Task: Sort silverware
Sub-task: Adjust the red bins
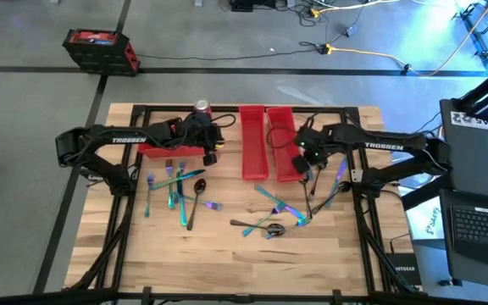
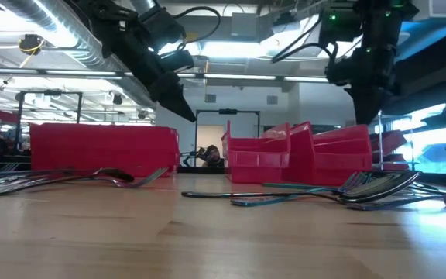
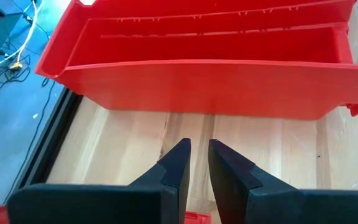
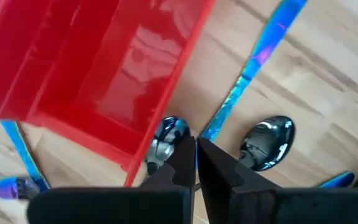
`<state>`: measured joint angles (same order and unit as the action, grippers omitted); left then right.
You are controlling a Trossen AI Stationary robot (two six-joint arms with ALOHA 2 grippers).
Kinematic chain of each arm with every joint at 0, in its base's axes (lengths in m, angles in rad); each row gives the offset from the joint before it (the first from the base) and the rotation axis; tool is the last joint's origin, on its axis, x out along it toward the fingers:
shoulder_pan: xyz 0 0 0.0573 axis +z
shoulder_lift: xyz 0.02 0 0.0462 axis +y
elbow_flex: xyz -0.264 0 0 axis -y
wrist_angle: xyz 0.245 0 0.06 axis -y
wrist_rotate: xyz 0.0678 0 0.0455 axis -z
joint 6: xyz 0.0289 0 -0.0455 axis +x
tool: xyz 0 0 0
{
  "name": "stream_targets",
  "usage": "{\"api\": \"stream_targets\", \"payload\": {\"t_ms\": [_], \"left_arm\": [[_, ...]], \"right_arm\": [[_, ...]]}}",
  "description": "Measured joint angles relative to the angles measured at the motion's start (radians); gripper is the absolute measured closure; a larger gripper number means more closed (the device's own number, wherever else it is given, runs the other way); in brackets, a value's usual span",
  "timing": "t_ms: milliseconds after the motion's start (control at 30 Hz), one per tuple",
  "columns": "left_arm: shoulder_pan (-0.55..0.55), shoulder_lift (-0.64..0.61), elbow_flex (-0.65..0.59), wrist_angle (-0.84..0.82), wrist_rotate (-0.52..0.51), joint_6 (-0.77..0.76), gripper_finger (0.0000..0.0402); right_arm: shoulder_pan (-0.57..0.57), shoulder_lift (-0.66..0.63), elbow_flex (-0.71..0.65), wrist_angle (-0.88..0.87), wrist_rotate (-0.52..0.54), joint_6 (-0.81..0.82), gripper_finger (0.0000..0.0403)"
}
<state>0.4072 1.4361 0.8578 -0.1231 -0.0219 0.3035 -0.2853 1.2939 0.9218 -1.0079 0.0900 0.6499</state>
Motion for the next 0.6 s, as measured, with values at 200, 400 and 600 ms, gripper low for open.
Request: {"api": "stream_targets", "payload": {"t_ms": [200, 400, 600], "left_arm": [[0.0, 0.0, 0.0, 0.0, 0.0, -0.01, 0.0357], [0.0, 0.0, 0.0, -0.001, 0.0, -0.011, 0.0357], [0.0, 0.0, 0.0, -0.001, 0.0, -0.006, 0.0357]], "right_arm": [[0.019, 0.039, 0.0, 0.037, -0.017, -0.004, 0.0403], [0.031, 0.047, 0.0, 0.118, -0.074, -0.033, 0.0403], [0.03, 0.045, 0.0, 0.1, -0.071, -0.034, 0.0403]]}}
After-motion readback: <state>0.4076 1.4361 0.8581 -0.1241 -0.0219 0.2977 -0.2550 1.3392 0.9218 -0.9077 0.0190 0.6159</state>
